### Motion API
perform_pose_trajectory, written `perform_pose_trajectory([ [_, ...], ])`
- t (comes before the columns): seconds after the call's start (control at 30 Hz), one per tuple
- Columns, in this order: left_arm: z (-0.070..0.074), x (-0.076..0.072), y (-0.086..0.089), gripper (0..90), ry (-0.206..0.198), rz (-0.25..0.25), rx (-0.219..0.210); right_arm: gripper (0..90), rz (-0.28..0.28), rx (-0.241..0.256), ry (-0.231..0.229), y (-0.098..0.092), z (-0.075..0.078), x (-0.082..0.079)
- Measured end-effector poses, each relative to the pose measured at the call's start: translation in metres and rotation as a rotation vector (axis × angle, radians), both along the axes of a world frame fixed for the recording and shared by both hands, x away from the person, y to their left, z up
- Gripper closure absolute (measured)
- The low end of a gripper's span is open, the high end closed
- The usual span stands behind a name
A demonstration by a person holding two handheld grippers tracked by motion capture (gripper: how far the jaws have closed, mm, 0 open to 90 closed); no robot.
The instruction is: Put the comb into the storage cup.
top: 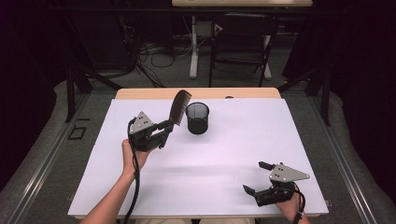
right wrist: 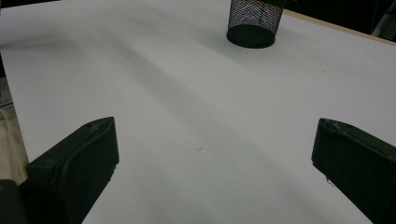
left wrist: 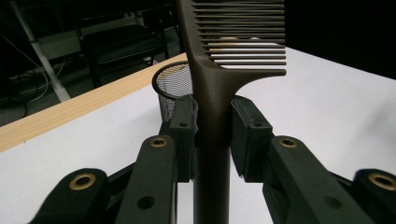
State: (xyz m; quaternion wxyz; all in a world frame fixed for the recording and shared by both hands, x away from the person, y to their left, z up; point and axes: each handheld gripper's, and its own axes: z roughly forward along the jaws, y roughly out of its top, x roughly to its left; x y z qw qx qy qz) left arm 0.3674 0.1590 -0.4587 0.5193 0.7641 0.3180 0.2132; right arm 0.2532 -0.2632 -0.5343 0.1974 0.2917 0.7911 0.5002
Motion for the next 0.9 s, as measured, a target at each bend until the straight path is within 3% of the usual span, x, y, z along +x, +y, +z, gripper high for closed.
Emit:
perform_pose_trajectory([
  [0.9, 0.011, 0.018, -0.01, 72.1, -0.01, 0.009, -0.028, 0.3, -0.01, 0.003, 0.01, 0.0, -0.001, 0.0],
])
